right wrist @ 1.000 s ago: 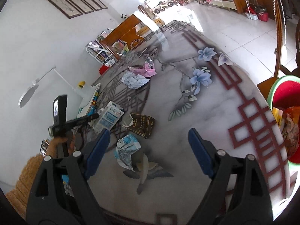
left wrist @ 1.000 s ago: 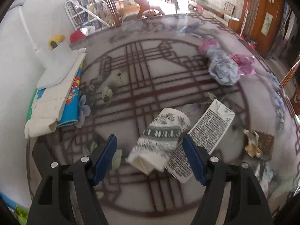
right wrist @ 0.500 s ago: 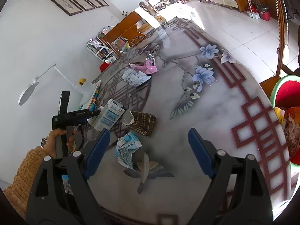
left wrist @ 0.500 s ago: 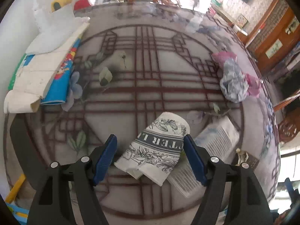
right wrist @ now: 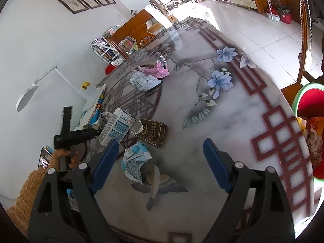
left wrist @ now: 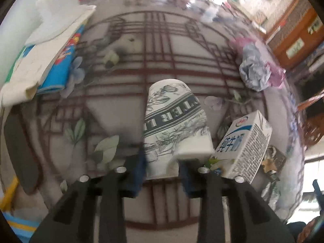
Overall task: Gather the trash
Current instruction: 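Lower the left gripper onto the white printed paper cup and grasp it, then lift the paper cup with the left gripper while the right grasps the blue-white wrapper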
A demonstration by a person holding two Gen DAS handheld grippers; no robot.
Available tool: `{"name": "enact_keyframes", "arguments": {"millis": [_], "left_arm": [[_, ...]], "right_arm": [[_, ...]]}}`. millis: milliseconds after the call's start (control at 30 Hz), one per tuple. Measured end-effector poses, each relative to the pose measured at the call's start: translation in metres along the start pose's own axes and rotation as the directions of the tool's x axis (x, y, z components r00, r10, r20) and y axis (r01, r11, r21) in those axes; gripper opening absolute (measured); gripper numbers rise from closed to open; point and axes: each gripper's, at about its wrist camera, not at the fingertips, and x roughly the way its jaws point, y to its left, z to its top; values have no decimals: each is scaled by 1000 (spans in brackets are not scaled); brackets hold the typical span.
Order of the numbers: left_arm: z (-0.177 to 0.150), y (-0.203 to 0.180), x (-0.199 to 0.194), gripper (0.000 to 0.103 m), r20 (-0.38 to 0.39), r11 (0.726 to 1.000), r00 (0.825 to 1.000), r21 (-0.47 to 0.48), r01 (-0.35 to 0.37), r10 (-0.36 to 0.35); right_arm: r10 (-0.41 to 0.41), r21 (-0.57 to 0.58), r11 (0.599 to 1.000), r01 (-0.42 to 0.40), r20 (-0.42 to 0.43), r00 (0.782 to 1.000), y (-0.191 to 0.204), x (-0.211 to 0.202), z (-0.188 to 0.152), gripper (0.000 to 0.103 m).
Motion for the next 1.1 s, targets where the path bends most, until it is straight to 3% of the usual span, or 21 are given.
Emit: {"name": "enact_keyframes", "arguments": {"millis": [300,433,633,667,733,767,800,900,1033,1100], "left_arm": [[-64,3,-49,21,119,998,993,-49,30,-24],[-106,0,-59,21,70,995,997,-86,47,-41],[-146,-10,-55,22,-44,983,997,-172,62,-70],[-149,-16,-61,24,-47,987,996,-145,64,-71],[-150,-26,-69,24,-7,998,1000,-61,-6,5],[-150,-29,-71,25,22,999,999,-32,-33,34],[-149,-32,-72,36,56,999,997,-9,-53,54],[-147,-37,-64,55,64,1000,998,8,-9,9],[-149,-41,-49,59,54,1000,998,23,-12,11],[-148,-39,-44,59,26,1000,999,-5,21,-21]], "right_arm": [[-19,0,1000,19,-9,1000,3,2,0,84],[-20,7,1000,20,-11,1000,8,0,-3,84],[-49,-79,996,46,-34,998,27,6,-11,84],[-43,-73,997,40,-38,998,28,7,-12,84],[-35,-77,997,31,-44,998,33,9,-14,84],[-38,-91,995,34,-45,998,35,10,-15,84],[-52,-115,992,47,-45,998,39,11,-16,84],[-77,-155,986,68,-50,996,46,13,-20,84],[-99,-174,981,87,-60,993,49,19,-21,87],[-121,-188,977,105,-74,990,52,25,-21,87]]}}
